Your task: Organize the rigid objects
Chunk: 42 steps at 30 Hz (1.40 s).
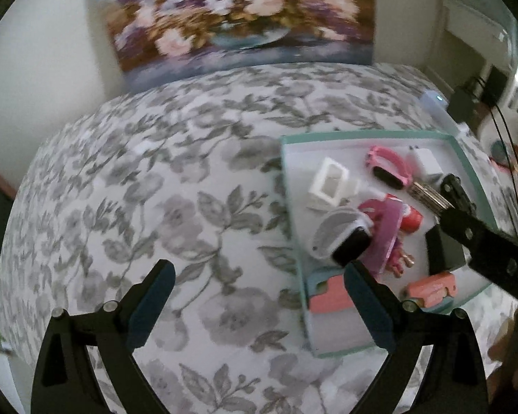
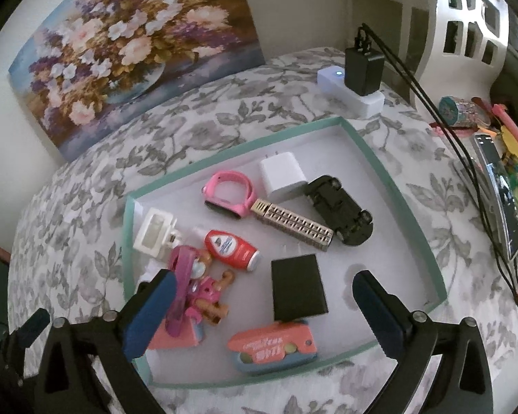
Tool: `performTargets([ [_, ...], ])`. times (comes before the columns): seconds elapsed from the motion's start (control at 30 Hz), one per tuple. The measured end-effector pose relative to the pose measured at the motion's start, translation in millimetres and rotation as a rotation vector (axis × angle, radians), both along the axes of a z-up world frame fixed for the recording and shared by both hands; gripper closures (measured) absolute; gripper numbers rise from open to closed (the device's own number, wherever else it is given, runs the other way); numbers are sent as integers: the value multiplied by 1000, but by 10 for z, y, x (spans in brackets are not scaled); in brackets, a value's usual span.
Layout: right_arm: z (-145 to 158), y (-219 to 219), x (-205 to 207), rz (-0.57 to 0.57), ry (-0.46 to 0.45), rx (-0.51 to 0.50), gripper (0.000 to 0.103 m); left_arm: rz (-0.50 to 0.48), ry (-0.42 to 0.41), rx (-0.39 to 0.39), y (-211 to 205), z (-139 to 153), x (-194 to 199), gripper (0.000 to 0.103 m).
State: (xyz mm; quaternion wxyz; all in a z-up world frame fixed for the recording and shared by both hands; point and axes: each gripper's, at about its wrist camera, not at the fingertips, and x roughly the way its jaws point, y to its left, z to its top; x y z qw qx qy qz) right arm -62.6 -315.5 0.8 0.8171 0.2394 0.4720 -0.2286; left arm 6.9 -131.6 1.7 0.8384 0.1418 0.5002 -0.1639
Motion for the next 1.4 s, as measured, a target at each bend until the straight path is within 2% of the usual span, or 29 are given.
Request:
performTargets([
  [0.27,48,241,-60,59,7,-24,0,72,33,-3,264,3,-1,5],
  [0.67,88,453,-168,104,22,-52,0,139,15,16,522,59,-64,5],
  [1.4,158,654,-260,151,15,-85,0,174,-26,23,757,161,-169,5],
])
